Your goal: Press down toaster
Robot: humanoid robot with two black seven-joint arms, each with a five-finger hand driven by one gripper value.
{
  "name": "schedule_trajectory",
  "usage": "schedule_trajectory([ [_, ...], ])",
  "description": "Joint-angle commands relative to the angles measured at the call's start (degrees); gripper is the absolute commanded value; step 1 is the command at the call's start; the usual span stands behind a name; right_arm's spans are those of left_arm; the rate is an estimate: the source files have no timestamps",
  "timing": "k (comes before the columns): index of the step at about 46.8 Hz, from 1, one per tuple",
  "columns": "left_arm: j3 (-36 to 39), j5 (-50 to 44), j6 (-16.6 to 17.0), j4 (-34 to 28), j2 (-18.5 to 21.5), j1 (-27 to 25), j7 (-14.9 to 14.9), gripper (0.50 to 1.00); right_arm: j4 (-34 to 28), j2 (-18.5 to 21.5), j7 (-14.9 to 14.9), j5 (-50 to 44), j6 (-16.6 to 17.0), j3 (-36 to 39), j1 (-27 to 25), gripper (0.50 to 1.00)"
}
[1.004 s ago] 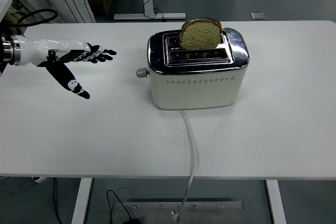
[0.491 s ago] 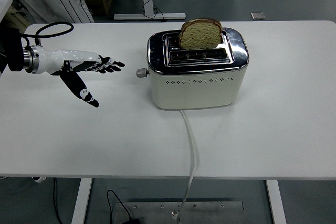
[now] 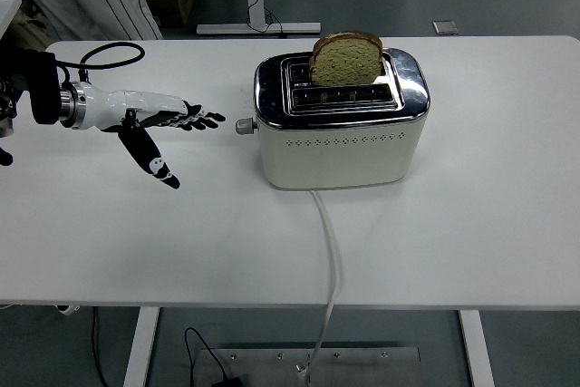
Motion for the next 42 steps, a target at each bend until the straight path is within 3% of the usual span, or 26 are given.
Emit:
schedule_trajectory([
  [1,0.0,0.01,0.0,0.64,-0.57,0.01,0.0,1.0,0.02,0.0,-0.03,0.0,0.0,0.09,0.0,0.998],
  [42,0.0,0.01,0.18,1.26,-3.21,-0.16,0.0,1.0,0.02,0.0,-0.03,0.0,0.0,0.09,0.0,0.998],
])
